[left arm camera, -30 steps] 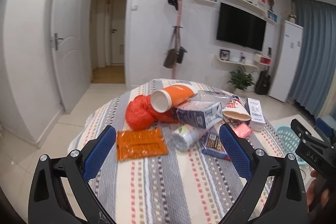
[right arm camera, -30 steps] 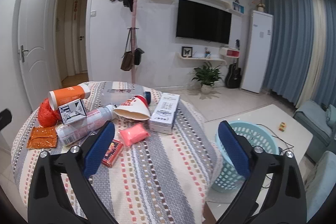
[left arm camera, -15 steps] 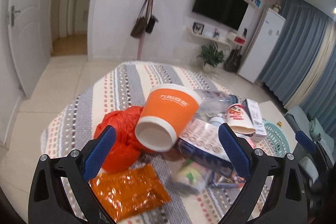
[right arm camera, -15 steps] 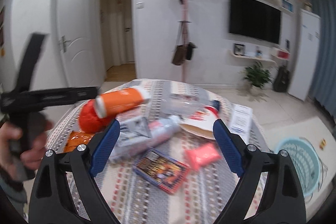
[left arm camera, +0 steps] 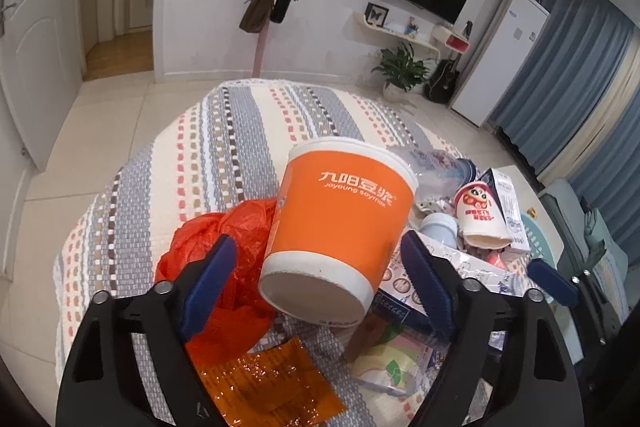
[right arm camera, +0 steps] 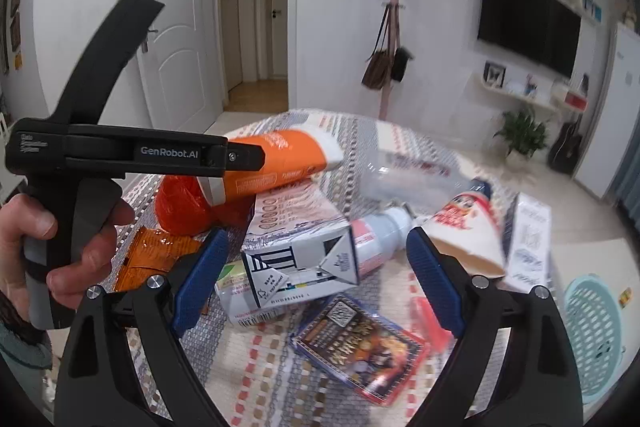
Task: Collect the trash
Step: 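Grasp the orange paper cup with the left tool while the right tool grasps the white carton, then carry cup and carton to the blue basket and open both tools to drop them, then grasp the pink spray bottle with the left tool while the right tool grasps the card box, then carry bottle and card box over the blue basket and open both tools, then grasp the red plastic bag with the left tool while the right tool grasps the pink bag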
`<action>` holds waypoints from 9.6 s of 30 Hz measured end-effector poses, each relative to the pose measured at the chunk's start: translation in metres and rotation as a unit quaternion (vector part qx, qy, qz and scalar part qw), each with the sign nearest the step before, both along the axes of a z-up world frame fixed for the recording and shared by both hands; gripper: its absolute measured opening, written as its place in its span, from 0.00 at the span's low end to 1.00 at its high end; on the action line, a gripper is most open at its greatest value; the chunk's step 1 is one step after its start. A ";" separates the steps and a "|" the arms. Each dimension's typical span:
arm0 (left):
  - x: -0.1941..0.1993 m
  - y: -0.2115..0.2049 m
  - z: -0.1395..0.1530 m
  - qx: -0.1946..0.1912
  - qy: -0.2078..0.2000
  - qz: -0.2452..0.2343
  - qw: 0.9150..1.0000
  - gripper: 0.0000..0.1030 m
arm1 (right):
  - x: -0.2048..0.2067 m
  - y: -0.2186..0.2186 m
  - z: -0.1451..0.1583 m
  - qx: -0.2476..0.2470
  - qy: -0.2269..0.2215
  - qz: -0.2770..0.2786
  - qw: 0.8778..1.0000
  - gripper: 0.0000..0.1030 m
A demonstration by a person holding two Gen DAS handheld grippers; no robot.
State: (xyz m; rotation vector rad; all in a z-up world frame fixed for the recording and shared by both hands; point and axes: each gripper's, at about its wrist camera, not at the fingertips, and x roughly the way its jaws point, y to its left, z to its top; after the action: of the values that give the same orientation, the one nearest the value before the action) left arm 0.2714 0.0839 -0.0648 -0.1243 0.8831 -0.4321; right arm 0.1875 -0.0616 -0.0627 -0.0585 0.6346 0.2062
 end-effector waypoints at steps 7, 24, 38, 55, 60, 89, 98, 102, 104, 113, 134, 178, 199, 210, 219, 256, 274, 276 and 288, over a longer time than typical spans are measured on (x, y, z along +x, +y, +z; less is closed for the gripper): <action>-0.003 0.000 -0.005 -0.012 0.006 -0.005 1.000 0.60 | 0.013 -0.002 -0.012 0.028 0.034 0.008 0.999 0.62; -0.061 -0.018 0.047 -0.019 -0.091 -0.008 0.996 0.60 | -0.015 -0.050 0.017 0.055 -0.011 -0.031 0.998 0.60; -0.111 -0.072 0.087 -0.027 -0.154 -0.054 0.986 0.60 | -0.061 -0.118 0.049 0.071 -0.067 -0.098 0.990 0.60; -0.113 -0.232 0.060 -0.031 -0.125 -0.178 0.976 0.60 | -0.120 -0.289 0.032 0.091 -0.070 -0.278 0.954 0.60; -0.107 -0.287 0.034 -0.029 -0.091 -0.215 0.972 0.60 | -0.130 -0.350 -0.008 0.121 -0.015 -0.343 0.931 0.60; -0.102 -0.437 -0.104 0.063 0.063 -0.298 0.950 0.62 | -0.142 -0.444 -0.131 0.135 0.151 -0.441 0.874 0.61; -0.113 -0.405 -0.077 0.024 0.037 -0.284 0.958 0.62 | -0.149 -0.435 -0.108 0.136 0.121 -0.431 0.884 0.61; -0.118 -0.382 -0.059 0.004 0.016 -0.270 0.963 0.64 | -0.147 -0.419 -0.096 0.124 0.107 -0.418 0.893 0.61; -0.122 -0.369 -0.052 -0.003 0.007 -0.264 0.964 0.64 | -0.145 -0.408 -0.087 0.117 0.097 -0.407 0.900 0.61; -0.139 -0.288 -0.006 -0.034 -0.050 -0.205 0.977 0.64 | -0.132 -0.332 -0.039 0.085 0.027 -0.323 0.942 0.60; -0.125 -0.027 0.002 -0.069 -0.057 0.049 0.995 0.70 | -0.052 -0.095 -0.032 0.056 0.046 0.009 0.997 0.69; -0.036 -0.096 -0.064 0.083 0.022 -0.057 0.995 0.51 | -0.071 -0.116 -0.055 0.008 0.102 0.005 0.995 0.60; -0.103 -0.114 0.002 -0.050 -0.065 -0.068 0.994 0.45 | -0.097 -0.189 -0.013 0.068 0.029 -0.054 0.996 0.60; -0.103 -0.195 0.029 -0.067 -0.091 -0.127 0.985 0.45 | -0.113 -0.280 -0.011 0.095 0.002 -0.181 0.979 0.60; -0.089 -0.296 0.012 -0.072 -0.062 -0.197 0.976 0.45 | -0.118 -0.381 -0.060 0.133 0.059 -0.334 0.931 0.60; -0.096 -0.424 -0.083 -0.014 0.049 -0.276 0.960 0.49 | -0.127 -0.443 -0.131 0.144 0.155 -0.397 0.893 0.57; -0.131 -0.316 -0.021 -0.043 -0.043 -0.240 0.969 0.57 | -0.110 -0.352 -0.065 0.116 0.089 -0.311 0.939 0.57; -0.131 -0.298 -0.015 -0.045 -0.050 -0.228 0.971 0.57 | -0.103 -0.334 -0.057 0.111 0.082 -0.294 0.946 0.57; -0.122 -0.153 0.001 -0.077 -0.075 -0.102 0.989 0.61 | -0.069 -0.237 -0.034 0.087 0.068 -0.210 0.971 0.57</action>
State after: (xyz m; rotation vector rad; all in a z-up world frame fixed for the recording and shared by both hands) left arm 0.1492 -0.0688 -0.0637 -0.1421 0.7166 -0.6936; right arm 0.1187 -0.2984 -0.0964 0.2598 0.7484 -0.1464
